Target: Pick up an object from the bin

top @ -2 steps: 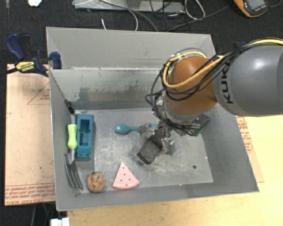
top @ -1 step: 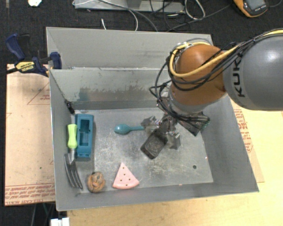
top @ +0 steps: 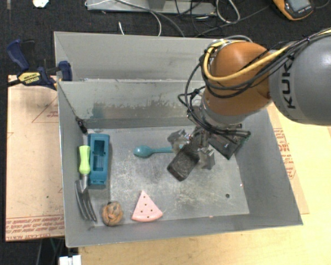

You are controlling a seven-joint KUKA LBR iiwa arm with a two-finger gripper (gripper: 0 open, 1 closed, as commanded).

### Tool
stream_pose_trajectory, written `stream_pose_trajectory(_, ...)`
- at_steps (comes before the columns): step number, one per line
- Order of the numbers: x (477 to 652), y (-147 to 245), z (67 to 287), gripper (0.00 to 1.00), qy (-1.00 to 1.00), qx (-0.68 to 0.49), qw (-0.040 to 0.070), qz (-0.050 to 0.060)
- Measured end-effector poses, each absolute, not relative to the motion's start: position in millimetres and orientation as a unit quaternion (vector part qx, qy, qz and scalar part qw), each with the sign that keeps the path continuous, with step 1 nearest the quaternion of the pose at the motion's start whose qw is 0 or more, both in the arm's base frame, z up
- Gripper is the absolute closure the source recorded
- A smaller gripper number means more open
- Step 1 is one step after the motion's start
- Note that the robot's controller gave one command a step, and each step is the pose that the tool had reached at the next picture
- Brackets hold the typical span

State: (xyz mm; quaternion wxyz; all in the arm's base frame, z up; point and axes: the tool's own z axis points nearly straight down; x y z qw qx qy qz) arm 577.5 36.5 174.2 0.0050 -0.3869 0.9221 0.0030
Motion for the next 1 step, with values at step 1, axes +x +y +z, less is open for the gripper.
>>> stream_pose_trajectory(1,576.8,36.5,198.2,1.00,0.922,-0.387,0.004,0.003)
